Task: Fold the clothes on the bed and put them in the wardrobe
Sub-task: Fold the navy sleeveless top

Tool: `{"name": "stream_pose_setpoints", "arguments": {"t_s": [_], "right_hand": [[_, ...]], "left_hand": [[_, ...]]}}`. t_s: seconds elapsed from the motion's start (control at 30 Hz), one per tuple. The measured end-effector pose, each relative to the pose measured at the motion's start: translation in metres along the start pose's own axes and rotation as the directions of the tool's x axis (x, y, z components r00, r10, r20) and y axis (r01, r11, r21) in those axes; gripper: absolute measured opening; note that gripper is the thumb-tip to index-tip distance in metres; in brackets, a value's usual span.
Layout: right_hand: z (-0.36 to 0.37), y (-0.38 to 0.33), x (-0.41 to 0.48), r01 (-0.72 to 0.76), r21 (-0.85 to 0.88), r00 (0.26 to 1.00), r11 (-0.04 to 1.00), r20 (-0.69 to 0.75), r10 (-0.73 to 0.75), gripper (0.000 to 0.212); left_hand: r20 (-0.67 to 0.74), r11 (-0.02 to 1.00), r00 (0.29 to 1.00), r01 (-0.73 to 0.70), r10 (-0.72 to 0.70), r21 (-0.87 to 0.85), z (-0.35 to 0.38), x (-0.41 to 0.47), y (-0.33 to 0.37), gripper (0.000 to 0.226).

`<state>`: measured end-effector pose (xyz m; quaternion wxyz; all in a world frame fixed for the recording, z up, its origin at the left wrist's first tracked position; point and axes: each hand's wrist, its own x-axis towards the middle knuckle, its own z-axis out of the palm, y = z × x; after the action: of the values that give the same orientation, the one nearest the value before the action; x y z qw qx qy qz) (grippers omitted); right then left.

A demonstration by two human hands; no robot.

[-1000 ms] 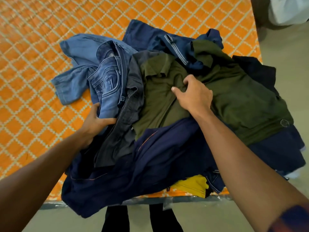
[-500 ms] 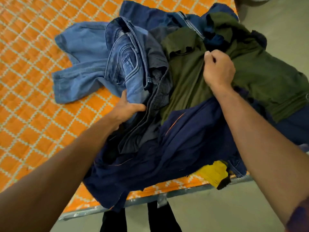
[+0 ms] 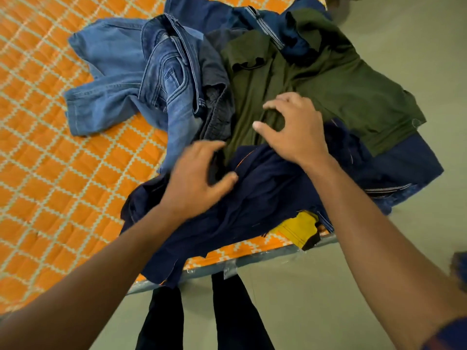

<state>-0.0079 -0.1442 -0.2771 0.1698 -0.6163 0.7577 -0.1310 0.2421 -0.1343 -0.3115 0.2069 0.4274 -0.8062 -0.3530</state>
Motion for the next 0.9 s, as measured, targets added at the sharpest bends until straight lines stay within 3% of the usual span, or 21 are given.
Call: {"name": "stream_pose_setpoints", "arguments": {"t_s": [0.03, 0.07, 0.1, 0.17, 0.23, 0.33, 0.4, 0.47, 0.53, 0.6, 0.63, 0.7, 0.8, 0.9], "right_hand": [[-0.003, 0.001, -0.016, 0.045, -0.040, 0.999, 0.998, -0.017, -0.046, 0.054], [-0.005, 0.003, -0.031, 0.092, -0.074, 0.995, 0.993, -0.020, -0.094, 0.055], [-0.004, 0.007, -0.043, 0.146, -0.110, 0.989, 0.983, -0.015, -0.149, 0.056], [0.001, 0.015, -0.065, 0.229, -0.188, 0.972, 0.955, 0.000, -0.233, 0.057], [0.012, 0.016, -0.077, 0.279, -0.217, 0.958, 0.935, 0.002, -0.285, 0.047], [0.022, -0.006, -0.085, 0.302, -0.099, 0.952, 0.948, -0.025, -0.306, 0.035], [0.021, -0.035, -0.083, 0.243, 0.048, 0.970, 0.969, 0.002, -0.243, 0.034], [0.020, -0.073, -0.077, 0.207, 0.219, 0.971, 0.954, 0.070, -0.227, 0.032], [0.019, -0.117, -0.066, 0.205, 0.345, 0.944, 0.916, 0.177, -0.278, 0.029], [0.019, -0.160, -0.052, 0.211, 0.370, 0.848, 0.905, 0.390, -0.358, 0.035], [0.021, -0.188, -0.044, 0.247, 0.340, 0.770, 0.907, 0.499, -0.397, 0.043], [0.031, -0.227, -0.027, 0.339, 0.245, 0.690, 0.908, 0.591, -0.417, 0.048], [0.042, -0.273, 0.002, 0.372, 0.190, 0.774, 0.908, 0.476, -0.417, 0.036], [0.039, -0.321, 0.026, 0.356, 0.229, 0.880, 0.906, 0.245, -0.408, 0.038]], "left_hand": [[0.201, 0.997, 0.979, 0.055, -0.044, -0.050, 0.009, -0.005, 0.008, 0.085], [0.328, 0.994, 0.939, 0.108, -0.103, 0.003, 0.017, -0.010, 0.014, 0.095], [0.367, 0.983, 0.912, 0.158, -0.182, 0.095, 0.025, -0.012, 0.015, 0.098], [0.313, 0.952, 0.901, 0.260, -0.300, 0.164, 0.032, -0.011, 0.015, 0.083], [0.314, 0.948, 0.898, 0.318, -0.310, 0.025, 0.028, -0.006, 0.017, 0.060], [0.398, 0.824, 0.849, 0.479, -0.347, -0.303, 0.004, -0.001, 0.014, 0.031], [0.424, 0.752, 0.805, 0.566, -0.415, -0.339, -0.029, -0.004, 0.008, 0.012], [0.378, 0.718, 0.766, 0.631, -0.520, -0.293, -0.073, -0.018, -0.006, 0.011], [0.303, 0.706, 0.735, 0.673, -0.606, -0.220, -0.118, -0.037, -0.024, 0.025], [0.192, 0.726, 0.734, 0.677, -0.652, -0.124, -0.160, -0.058, -0.044, 0.037], [0.107, 0.733, 0.737, 0.676, -0.668, -0.077, -0.190, -0.074, -0.055, 0.035], [-0.058, 0.737, 0.735, 0.676, -0.675, -0.016, -0.236, -0.099, -0.067, 0.025], [-0.285, 0.717, 0.690, 0.697, -0.665, 0.016, -0.287, -0.126, -0.077, 0.023], [-0.402, 0.740, 0.673, 0.673, -0.621, -0.017, -0.320, -0.146, -0.084, 0.013]]}}
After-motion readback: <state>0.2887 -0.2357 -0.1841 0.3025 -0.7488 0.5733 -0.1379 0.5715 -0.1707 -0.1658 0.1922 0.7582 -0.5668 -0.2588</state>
